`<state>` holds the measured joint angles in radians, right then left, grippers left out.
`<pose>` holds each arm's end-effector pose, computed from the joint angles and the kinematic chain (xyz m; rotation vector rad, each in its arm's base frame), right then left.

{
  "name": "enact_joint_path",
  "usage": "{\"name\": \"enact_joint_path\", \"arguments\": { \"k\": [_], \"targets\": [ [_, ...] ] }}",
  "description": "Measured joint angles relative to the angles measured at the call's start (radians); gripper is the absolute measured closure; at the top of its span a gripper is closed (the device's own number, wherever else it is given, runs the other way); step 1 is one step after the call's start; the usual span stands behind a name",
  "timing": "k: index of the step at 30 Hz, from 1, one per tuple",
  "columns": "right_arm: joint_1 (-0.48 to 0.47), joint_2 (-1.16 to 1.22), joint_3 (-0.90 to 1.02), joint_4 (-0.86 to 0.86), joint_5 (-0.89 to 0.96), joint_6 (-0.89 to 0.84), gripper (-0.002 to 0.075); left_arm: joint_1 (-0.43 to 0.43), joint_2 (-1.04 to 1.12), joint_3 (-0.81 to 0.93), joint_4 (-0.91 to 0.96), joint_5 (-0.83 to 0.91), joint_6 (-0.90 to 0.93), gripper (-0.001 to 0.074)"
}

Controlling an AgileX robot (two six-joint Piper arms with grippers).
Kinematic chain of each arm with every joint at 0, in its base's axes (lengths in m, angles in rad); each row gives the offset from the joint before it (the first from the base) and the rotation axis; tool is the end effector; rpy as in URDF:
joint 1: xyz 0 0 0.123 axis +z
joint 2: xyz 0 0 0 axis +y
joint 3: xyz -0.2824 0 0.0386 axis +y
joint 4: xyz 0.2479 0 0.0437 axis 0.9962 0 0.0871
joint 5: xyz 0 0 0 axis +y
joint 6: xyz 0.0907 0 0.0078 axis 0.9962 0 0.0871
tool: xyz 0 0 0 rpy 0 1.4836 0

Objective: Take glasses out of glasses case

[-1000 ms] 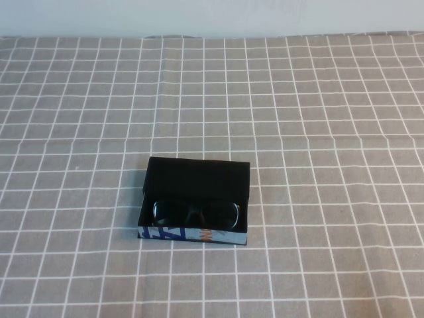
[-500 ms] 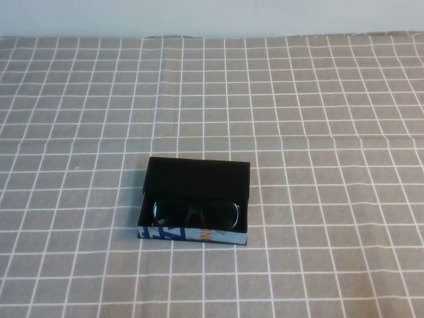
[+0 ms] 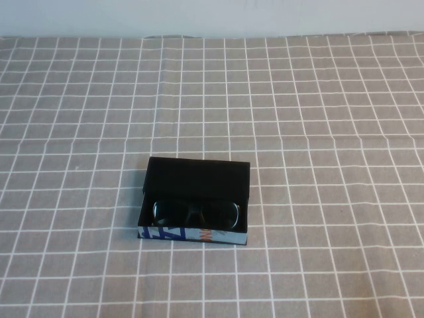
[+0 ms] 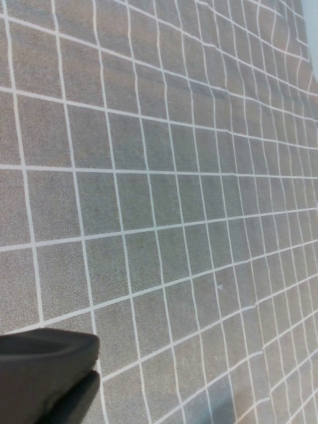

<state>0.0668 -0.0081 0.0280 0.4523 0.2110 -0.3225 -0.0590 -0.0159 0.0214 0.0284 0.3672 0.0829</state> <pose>0.0553 0.0121 0.1868 -0.0227 1.6979 0.2181 0.0524 -0.0022 0.1737 0.1491 1.8504 0.0445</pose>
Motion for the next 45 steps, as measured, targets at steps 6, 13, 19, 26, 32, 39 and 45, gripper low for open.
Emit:
{"name": "enact_joint_path", "arguments": {
  "k": [6, 13, 19, 26, 32, 39, 45],
  "targets": [
    [0.000, 0.000, 0.000, 0.313, -0.088, 0.000, 0.0744, 0.000, 0.000, 0.000, 0.000, 0.000, 0.000, 0.0739],
    [0.000, 0.000, 0.000, 0.590, -0.135, 0.000, 0.0744, 0.000, 0.000, 0.000, 0.000, 0.000, 0.000, 0.0739],
    [0.000, 0.107, -0.140, 0.598, 0.062, 0.000, 0.0744, 0.000, 0.000, 0.000, 0.000, 0.000, 0.000, 0.0739],
    [0.000, 0.545, -0.464, 0.305, 0.500, 0.070, 0.0744, 0.000, 0.000, 0.000, 0.000, 0.000, 0.000, 0.0739],
    [0.003, 0.916, -0.705, 0.105, 0.698, 0.060, 0.0744, 0.000, 0.000, 0.000, 0.000, 0.000, 0.000, 0.0739],
    [0.186, 1.269, -0.990, -0.044, 0.721, 0.039, 0.0744, 0.000, 0.000, 0.000, 0.000, 0.000, 0.000, 0.0740],
    [0.456, 1.519, -1.242, -0.162, 0.732, -0.060, 0.0744, 0.000, 0.000, 0.000, 0.000, 0.000, 0.000, 0.0739]
  ]
}}
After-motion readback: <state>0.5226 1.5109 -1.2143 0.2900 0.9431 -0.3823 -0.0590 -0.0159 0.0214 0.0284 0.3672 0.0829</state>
